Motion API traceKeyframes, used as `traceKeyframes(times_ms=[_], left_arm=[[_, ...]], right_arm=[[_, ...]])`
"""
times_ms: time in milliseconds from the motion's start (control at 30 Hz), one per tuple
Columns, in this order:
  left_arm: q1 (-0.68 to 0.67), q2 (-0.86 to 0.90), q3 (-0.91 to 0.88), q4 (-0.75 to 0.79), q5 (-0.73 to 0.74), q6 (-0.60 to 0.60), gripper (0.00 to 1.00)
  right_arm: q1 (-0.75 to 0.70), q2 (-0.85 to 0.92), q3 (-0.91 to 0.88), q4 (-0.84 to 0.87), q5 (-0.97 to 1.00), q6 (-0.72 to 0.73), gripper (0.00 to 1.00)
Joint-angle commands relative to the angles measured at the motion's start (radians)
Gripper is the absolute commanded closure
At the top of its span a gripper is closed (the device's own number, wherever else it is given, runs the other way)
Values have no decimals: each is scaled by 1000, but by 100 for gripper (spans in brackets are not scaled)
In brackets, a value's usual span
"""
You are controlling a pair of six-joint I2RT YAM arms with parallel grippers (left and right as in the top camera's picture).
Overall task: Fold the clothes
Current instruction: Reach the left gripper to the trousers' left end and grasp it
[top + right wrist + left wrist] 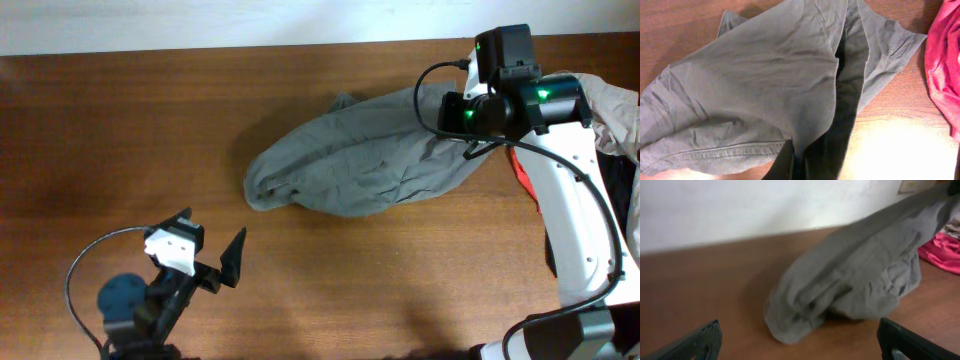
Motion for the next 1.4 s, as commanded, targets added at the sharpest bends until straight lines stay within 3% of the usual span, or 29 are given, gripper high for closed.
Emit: traceKeyframes(times_ms=[0,267,567,600,633,733,900,1067,1367], left_arm=[[-5,144,76,-40,14,-75,1],[-5,582,428,-230,61,-74,1],[-5,855,471,-262,214,-74,1],[-5,880,471,-262,218,-74,5],[-6,895,471,-262,226,-74,9],[-18,940,471,-253,238,-71,9],[-91,989,471,-224,195,95,9],[-182,991,471,-196,71,97,8],[-203,991,471,-178,25,97,1]], right_arm=[[0,-3,3,7,31,15,96],[-3,-3,3,26,36,16,96],[-88,-3,14,48,11,44,96],[-95,-3,19,48,-6,37,96],[-100,-3,23,49,-19,29,96],[-99,-3,33,53,-29,22,96],[-100,-3,36,63,-29,22,96],[-101,-3,36,78,45,23,96],[-143,-3,36,64,19,26,96]])
